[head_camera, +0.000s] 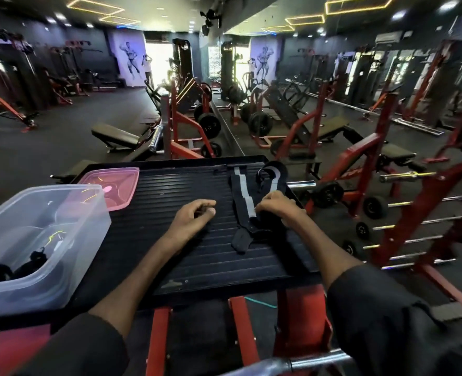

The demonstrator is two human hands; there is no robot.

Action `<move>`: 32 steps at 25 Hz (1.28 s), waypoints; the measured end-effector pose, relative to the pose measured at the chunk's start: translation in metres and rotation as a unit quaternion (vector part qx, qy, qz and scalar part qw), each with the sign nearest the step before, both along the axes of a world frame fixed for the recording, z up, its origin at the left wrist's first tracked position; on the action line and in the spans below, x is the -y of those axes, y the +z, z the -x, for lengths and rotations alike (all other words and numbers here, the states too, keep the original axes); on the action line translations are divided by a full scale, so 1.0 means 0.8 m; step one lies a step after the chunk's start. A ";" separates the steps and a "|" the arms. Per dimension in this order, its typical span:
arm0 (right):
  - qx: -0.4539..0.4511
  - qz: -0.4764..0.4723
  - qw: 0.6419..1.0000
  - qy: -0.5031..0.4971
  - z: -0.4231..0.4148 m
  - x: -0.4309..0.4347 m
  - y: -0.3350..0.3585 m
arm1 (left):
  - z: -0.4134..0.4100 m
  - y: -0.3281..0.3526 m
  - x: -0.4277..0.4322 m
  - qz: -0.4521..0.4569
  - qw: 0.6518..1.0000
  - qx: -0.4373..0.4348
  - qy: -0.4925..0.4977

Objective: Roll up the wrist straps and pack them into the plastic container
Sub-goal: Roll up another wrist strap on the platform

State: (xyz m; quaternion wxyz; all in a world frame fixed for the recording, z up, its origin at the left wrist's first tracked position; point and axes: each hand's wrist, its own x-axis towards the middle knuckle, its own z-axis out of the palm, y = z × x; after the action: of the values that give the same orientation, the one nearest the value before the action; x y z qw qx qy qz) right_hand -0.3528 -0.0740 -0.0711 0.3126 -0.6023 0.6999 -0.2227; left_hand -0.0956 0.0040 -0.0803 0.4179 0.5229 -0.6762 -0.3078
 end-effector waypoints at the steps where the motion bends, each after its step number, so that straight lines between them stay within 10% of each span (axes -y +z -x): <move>1: 0.009 -0.005 1.000 -0.001 -0.004 0.005 -0.006 | -0.002 -0.005 0.001 -0.010 1.000 -0.011 0.007; 11: 0.012 0.000 0.999 -0.030 -0.021 0.035 -0.003 | -0.026 -0.034 0.015 -0.058 0.993 -0.095 0.025; 22: 0.471 -0.086 0.870 0.122 -0.126 -0.060 0.086 | -0.064 -0.011 0.026 -0.145 0.923 -0.338 0.112; 32: 0.052 -0.133 0.893 0.426 -0.079 -0.099 0.057 | -0.079 -0.030 0.025 -0.074 0.972 -0.200 0.097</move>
State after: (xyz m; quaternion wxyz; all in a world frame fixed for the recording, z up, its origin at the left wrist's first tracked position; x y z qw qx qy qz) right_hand -0.2899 0.0054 -0.0257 0.4910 -0.7831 0.3816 -0.0037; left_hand -0.0321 -0.0162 -0.1044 0.5329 0.5429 -0.5002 -0.4135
